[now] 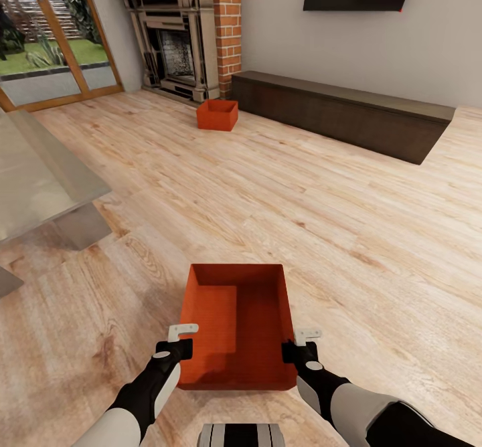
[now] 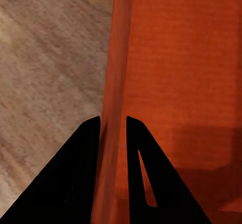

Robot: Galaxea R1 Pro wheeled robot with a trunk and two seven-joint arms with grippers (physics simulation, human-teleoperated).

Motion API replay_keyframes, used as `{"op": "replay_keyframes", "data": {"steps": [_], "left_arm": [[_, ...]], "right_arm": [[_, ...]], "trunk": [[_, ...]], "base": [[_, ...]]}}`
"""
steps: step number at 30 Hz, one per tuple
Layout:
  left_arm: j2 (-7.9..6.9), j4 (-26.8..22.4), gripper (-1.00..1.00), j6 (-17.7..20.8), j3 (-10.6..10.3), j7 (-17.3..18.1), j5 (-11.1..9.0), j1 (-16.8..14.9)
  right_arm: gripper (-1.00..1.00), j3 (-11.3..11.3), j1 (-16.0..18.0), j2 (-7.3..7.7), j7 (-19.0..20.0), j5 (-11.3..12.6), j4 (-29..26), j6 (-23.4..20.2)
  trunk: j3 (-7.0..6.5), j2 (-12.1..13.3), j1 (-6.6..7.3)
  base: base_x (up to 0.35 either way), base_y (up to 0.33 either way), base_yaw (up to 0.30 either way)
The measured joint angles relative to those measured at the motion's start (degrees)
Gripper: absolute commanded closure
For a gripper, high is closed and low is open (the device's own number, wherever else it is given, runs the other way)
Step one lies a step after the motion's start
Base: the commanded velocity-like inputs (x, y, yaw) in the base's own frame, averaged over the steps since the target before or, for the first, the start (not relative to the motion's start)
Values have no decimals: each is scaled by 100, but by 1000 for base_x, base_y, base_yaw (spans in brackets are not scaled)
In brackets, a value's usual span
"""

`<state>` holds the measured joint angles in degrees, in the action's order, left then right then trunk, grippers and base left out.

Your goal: Move the two storage containers from the living room to the garage. In the garage, place one container on the floor and stack the other container on top of it (either order is fine).

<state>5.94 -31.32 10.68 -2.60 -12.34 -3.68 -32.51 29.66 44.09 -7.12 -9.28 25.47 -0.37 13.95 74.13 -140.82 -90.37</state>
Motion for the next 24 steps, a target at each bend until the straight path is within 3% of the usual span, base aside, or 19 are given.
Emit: {"op": "replay_keyframes", "data": {"steps": [24], "left_arm": [[-12,7,100,-30,4,10,-42,1]], "right_arm": [[100,36,1,-4,-13,17,-8,-8]], "trunk": [[-395,881,483]], "base": [[0,0,0]]}}
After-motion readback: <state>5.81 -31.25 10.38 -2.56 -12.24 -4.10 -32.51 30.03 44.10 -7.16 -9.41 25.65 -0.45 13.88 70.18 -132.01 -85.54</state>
